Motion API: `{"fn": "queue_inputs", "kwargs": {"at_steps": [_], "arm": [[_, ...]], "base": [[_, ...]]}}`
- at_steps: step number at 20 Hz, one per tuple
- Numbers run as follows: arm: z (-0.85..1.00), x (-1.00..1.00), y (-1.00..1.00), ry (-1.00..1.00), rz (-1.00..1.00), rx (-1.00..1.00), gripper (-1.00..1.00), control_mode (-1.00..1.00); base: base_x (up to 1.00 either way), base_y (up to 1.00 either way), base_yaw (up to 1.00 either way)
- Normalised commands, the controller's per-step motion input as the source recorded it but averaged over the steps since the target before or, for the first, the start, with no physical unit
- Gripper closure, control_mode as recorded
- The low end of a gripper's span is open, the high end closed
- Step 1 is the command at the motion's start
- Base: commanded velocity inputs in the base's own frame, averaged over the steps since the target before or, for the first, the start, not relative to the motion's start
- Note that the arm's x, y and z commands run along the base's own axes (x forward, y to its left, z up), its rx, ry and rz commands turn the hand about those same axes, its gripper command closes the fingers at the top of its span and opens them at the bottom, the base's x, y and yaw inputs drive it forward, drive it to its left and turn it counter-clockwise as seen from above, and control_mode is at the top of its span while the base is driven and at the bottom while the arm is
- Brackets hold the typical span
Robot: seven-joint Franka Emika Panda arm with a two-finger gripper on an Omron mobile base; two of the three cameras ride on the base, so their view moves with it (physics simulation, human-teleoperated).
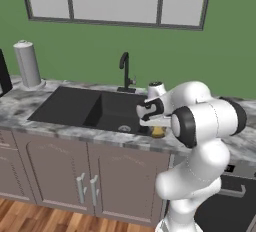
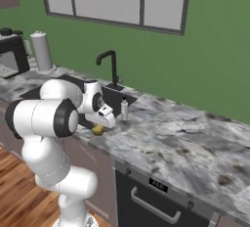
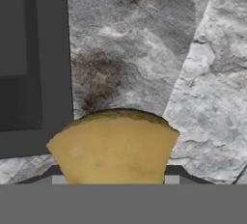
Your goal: Restock the sink supplies by placing the sponge and soap dispenser on the counter and next to the sink. Make sure the soap dispenser is upright.
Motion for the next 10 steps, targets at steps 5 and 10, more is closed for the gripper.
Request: {"fn": "queue_inputs", "kwargs": {"at_steps": [5,10], "arm": [[-0.18,0.12,-0.1,0.0,-0.06,0.0,1.0,-1.0],[-0.19,0.22,-0.15,0.0,-0.04,0.0,1.0,-1.0]], "base": [[0.0,0.0,0.0],[0.0,0.0,0.0]]}}
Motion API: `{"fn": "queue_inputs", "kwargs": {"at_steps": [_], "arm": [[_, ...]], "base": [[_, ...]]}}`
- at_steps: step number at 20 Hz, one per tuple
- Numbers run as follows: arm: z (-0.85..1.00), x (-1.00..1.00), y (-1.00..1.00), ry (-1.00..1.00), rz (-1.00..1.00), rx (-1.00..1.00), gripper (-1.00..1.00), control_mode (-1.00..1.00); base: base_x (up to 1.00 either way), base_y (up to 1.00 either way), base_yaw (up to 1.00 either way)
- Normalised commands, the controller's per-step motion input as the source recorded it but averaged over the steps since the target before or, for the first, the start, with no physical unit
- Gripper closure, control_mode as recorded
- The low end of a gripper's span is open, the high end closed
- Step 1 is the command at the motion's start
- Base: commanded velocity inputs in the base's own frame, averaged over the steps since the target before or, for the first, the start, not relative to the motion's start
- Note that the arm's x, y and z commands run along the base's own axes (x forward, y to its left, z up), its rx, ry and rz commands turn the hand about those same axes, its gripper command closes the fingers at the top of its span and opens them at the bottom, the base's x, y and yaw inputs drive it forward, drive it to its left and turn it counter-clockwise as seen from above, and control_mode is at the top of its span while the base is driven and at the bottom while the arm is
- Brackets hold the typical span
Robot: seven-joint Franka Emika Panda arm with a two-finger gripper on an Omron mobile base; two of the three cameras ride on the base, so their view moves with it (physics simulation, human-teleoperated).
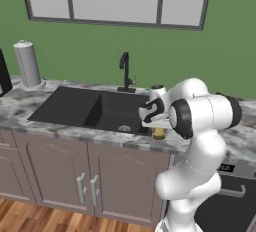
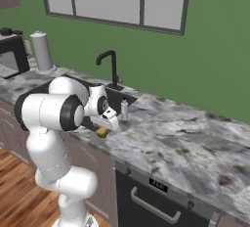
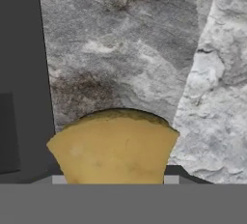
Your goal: Restock the sink supplies by placing the sponge and soap dispenser on the counter and next to the sink. Make sure the soap dispenser is upright.
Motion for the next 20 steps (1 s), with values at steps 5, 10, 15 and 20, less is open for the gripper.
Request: {"fn": "queue_inputs", "kwargs": {"at_steps": [5,10,15,20], "arm": [[-0.17,0.33,-0.01,0.0,-0.06,0.0,-1.0,-1.0],[-0.02,0.04,-0.09,-0.04,-0.05,0.02,-1.0,-1.0],[0.33,-0.15,-0.05,-0.01,-0.13,0.05,-1.0,-1.0],[0.82,-0.46,0.0,-0.14,-0.17,0.0,-1.0,-1.0]], "base": [[0.0,0.0,0.0],[0.0,0.0,0.0],[0.0,0.0,0.0],[0.0,0.0,0.0]]}}
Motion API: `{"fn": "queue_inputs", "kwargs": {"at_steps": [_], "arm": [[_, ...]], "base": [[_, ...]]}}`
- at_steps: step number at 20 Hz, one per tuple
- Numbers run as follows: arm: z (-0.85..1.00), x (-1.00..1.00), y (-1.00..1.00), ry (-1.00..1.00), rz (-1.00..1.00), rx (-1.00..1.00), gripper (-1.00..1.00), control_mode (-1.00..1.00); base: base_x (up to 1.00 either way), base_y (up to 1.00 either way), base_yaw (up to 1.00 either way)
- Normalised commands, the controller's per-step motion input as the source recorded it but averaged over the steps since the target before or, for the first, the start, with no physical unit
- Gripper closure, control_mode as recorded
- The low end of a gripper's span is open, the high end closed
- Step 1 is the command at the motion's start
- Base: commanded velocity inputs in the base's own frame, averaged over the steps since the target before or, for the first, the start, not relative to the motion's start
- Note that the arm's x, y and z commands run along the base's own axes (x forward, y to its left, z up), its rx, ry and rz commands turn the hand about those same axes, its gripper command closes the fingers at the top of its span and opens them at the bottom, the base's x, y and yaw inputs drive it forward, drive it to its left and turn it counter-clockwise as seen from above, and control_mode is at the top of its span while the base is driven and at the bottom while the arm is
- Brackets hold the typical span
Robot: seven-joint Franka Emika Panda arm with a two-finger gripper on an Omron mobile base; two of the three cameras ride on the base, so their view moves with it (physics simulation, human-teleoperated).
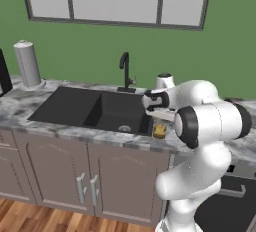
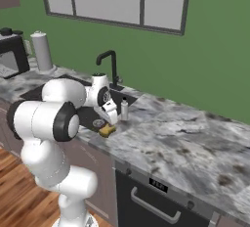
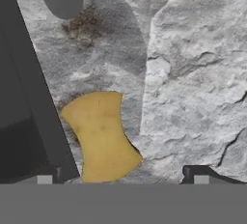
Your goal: Restock the sink supplies by placing the sponge and soap dispenser on the counter and next to the sink. Make sure the soap dispenser is upright.
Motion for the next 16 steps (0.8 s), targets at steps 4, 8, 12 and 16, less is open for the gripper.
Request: {"fn": "queue_inputs", "kwargs": {"at_steps": [4,8,12,16], "arm": [[0.81,-0.68,0.0,-0.17,-0.15,0.01,-1.0,-1.0],[0.7,-0.74,-0.01,-0.13,-0.14,0.04,-1.0,-1.0],[0.62,-0.63,-0.02,-0.06,-0.12,0.05,-1.0,-1.0],[0.48,-0.57,-0.02,-0.02,-0.12,0.06,-1.0,-1.0]], "base": [[0.0,0.0,0.0],[0.0,0.0,0.0],[0.0,0.0,0.0],[0.0,0.0,0.0]]}}
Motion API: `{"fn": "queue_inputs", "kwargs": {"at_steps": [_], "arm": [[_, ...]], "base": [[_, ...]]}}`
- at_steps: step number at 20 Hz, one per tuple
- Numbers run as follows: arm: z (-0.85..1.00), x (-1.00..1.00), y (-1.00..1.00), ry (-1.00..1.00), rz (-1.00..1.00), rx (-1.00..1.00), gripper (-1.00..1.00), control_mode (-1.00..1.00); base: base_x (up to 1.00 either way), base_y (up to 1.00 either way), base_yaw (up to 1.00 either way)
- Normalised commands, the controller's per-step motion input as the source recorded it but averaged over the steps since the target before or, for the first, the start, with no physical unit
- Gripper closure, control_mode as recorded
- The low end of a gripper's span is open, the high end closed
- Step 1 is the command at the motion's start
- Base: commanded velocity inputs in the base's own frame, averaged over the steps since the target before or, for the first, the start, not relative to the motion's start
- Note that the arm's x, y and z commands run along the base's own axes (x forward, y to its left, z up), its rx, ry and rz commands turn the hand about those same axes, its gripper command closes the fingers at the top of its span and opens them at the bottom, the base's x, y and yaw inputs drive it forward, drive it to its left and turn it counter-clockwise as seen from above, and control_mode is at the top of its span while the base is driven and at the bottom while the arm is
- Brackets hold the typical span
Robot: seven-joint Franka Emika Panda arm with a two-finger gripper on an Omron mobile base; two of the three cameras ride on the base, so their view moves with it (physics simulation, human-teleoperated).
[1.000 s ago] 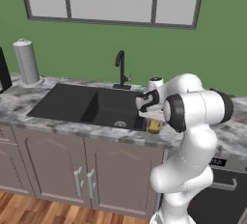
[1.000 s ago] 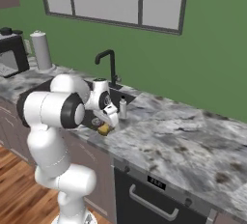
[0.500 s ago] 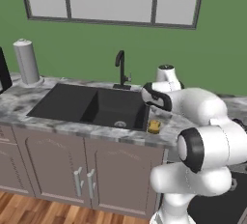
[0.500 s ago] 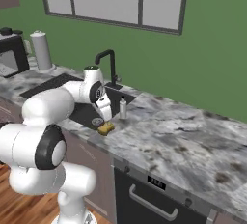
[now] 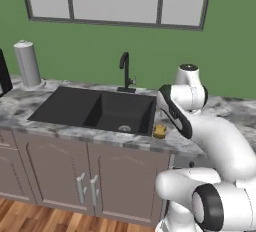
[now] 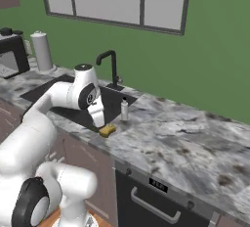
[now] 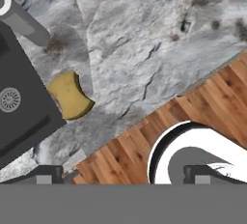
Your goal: Restock the sink supplies by placing the sponge and soap dispenser on the counter and next to the sink. Make sure the soap dispenser is upright.
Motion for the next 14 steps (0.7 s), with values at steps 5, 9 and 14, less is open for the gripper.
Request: {"fn": "queue_inputs", "kwargs": {"at_steps": [5,9,14], "arm": [[0.53,-0.62,-0.05,-0.03,-0.13,0.05,-1.0,-1.0],[0.51,-0.59,-0.06,-0.03,-0.14,0.04,-1.0,-1.0],[0.34,-0.85,-0.05,-0.09,-0.16,0.08,-1.0,-1.0]], "base": [[0.0,0.0,0.0],[0.0,0.0,0.0],[0.0,0.0,0.0]]}}
